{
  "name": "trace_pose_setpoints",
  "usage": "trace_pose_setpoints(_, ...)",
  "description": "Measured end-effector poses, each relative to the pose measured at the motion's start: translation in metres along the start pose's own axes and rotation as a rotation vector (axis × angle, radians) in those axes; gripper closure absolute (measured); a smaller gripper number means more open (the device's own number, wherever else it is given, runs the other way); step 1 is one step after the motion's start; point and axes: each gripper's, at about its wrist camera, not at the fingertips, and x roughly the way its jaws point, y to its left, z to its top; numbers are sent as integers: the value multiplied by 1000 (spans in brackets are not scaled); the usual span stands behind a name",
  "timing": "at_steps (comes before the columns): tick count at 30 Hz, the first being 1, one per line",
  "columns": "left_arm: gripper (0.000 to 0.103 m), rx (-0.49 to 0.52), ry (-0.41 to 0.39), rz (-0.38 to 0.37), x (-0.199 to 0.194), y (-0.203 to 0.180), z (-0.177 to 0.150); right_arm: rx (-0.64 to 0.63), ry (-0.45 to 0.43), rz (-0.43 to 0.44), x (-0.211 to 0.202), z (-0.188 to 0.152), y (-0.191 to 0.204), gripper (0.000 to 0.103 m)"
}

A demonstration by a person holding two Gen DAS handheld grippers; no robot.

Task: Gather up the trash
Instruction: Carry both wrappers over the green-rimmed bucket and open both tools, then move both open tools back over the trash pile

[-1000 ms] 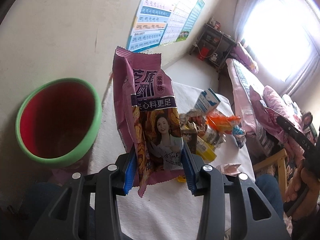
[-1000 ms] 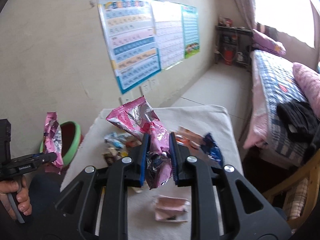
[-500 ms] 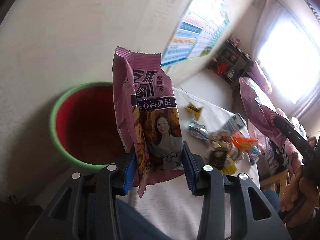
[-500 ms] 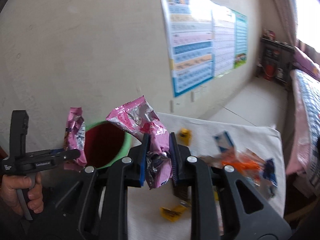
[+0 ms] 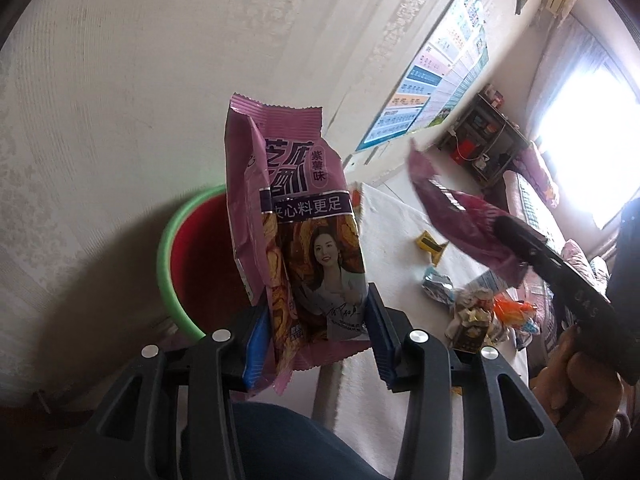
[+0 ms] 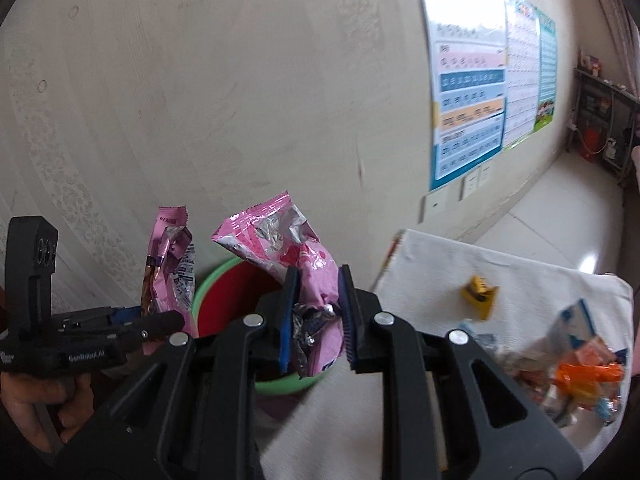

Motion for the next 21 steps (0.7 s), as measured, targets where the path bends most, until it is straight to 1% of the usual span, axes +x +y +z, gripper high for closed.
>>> trace_pose_setpoints(6, 59, -29, 2, -2, 12, 15, 8, -6, 56, 19, 40, 7, 15, 82)
trace_pose_setpoints(12, 58, -41, 21, -1, 27, 29, 12, 3, 87, 18, 72, 10, 23, 81)
trace_pose_setpoints(13, 57, -42, 26, -2, 29, 32, 12, 7, 95, 24, 77, 10, 24, 78)
trace_pose_setpoints(14, 54, -43, 30, -1, 30, 34, 13, 10, 100, 20, 82, 11, 24, 65)
trace_pose_setpoints(15, 43, -42, 33, 6, 32, 37, 13, 14, 102, 14, 86, 12, 23, 47)
trace_pose_setpoints(16, 35, -40, 32, 20, 33, 38, 13, 18, 106, 10, 90, 11, 23, 40)
trace_pose_setpoints(17, 24, -37, 27, 39, 33, 40, 13, 17, 108, 7, 91, 11, 23, 30)
trace_pose_setpoints(18, 22, -34, 20, 63, 33, 43, 11, 16, 107, 3, 92, 11, 23, 25)
trace_pose_setpoints(19, 22, -35, 18, 68, 33, 44, 11, 15, 105, 9, 92, 10, 23, 23)
trace_pose_setpoints(21, 14, -49, 16, 76, 32, 49, 7, 18, 110, 8, 93, 9, 22, 18)
